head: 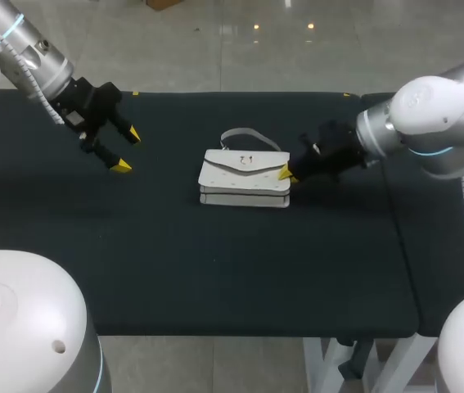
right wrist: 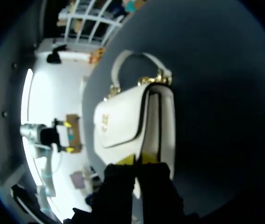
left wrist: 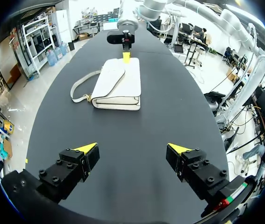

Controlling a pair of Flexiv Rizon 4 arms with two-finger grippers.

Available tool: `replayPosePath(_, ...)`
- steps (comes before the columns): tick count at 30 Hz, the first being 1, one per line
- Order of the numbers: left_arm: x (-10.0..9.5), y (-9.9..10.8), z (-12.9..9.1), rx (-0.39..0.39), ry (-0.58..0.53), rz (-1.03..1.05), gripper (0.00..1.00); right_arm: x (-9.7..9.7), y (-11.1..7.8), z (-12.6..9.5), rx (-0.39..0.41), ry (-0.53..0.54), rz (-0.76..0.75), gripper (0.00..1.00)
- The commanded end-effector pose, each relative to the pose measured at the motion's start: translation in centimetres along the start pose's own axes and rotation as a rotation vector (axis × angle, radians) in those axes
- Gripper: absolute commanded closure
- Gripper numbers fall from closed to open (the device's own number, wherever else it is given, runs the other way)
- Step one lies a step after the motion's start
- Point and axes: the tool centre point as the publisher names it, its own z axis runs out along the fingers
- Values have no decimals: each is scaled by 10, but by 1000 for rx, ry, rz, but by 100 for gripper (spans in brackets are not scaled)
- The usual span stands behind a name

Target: Pick up the bag, open it, inspect its contents, close it, and place it on the opposite side

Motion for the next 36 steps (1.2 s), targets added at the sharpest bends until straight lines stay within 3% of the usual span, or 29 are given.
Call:
replayPosePath(1,-1,1,1,3,0,1,0,8,-12,11,-43,-11,-1,100)
replayPosePath(8,-1,1,1,3,0,1,0,22,-20,27,-39,-9,-12,100)
replayPosePath(22,-1,1,1,3,0,1,0,34,-17,58,-11,1,4,100)
replayPosePath(35,-1,1,1,3,0,1,0,39,-14,69,-3,16,20,100)
replayPosePath(36,-1,1,1,3,0,1,0,39,-14,69,-3,16,20,93)
